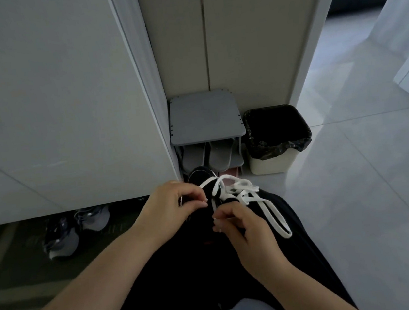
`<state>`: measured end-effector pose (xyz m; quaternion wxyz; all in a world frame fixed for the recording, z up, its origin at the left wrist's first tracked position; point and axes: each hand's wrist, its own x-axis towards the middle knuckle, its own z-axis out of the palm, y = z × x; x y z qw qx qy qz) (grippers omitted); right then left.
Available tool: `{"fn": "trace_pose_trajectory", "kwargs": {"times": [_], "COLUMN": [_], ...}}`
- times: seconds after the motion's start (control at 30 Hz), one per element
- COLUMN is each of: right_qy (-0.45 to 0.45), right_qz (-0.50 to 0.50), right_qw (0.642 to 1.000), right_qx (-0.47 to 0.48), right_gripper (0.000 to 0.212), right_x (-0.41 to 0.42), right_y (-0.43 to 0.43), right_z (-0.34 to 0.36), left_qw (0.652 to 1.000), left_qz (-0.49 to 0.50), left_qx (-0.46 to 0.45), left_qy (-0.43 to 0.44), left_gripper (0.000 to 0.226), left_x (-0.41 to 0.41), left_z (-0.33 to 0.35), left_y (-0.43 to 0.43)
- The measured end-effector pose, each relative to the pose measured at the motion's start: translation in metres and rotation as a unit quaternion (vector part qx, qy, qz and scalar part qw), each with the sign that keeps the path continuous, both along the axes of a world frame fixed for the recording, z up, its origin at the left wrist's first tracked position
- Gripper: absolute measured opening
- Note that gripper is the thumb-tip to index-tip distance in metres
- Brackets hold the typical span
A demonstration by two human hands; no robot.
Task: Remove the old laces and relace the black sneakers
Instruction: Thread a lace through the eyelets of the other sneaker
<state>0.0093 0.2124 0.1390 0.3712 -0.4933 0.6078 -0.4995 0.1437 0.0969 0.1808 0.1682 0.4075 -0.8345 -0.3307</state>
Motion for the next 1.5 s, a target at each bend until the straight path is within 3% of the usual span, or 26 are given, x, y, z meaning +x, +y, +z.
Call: {"fn": "trace_pose_trajectory", "kwargs": {"times": [0.13,0.37,0.53,0.8,1.1,1.27,1.33,1.43,1.5], "right_qy": [-0.091,-0.17,-0.143,-0.194,-0.173,-0.114,-0.048,0.178,0.334], "right_qz": [-0.053,-0.07,-0.064,-0.049,-0.01,0.011,0.028,0.042,0.125], "right_qw": [0.994,0.982,0.986,0.979,0.985,0.993,0.998,0.983,0.934], "right_qx": [0.003,-0.051,-0.056,-0.032,-0.005,-0.003,-0.006,-0.025,0.007], "right_gripper": [0.021,0.021,0.021,0.017,0.025,0.025,0.018,0.02,0.031], "right_x": [0.002,0.012,0.013,0.01,-0.005,-0.008,-0.016,-0.037,-0.046], "right_y": [-0.014,-0.016,-0.018,-0.018,-0.022,-0.023,-0.028,-0.058,-0.084], "right_z": [0.013,0.025,0.021,0.025,0.019,0.018,0.024,0.03,0.029], "left_qw": [0.98,0.948,0.932,0.91,0.933,0.952,0.958,0.947,0.932], "left_qz": [0.084,0.178,0.195,0.209,0.168,0.149,0.138,0.163,0.174], "left_qx": [0.095,0.123,0.157,0.205,0.202,0.186,0.177,0.194,0.22], "left_qy": [0.156,0.235,0.263,0.295,0.246,0.193,0.18,0.199,0.23], "left_gripper": [0.013,0.008,0.008,0.011,0.009,0.008,0.01,0.013,0.013], "left_x": [0.005,0.002,-0.001,-0.002,0.0,0.001,0.002,0.001,-0.001], "left_z": [0.019,0.017,0.012,0.001,0.002,0.001,0.002,0.003,0.005], "left_y": [0.039,0.053,0.053,0.052,0.047,0.044,0.043,0.041,0.042]}}
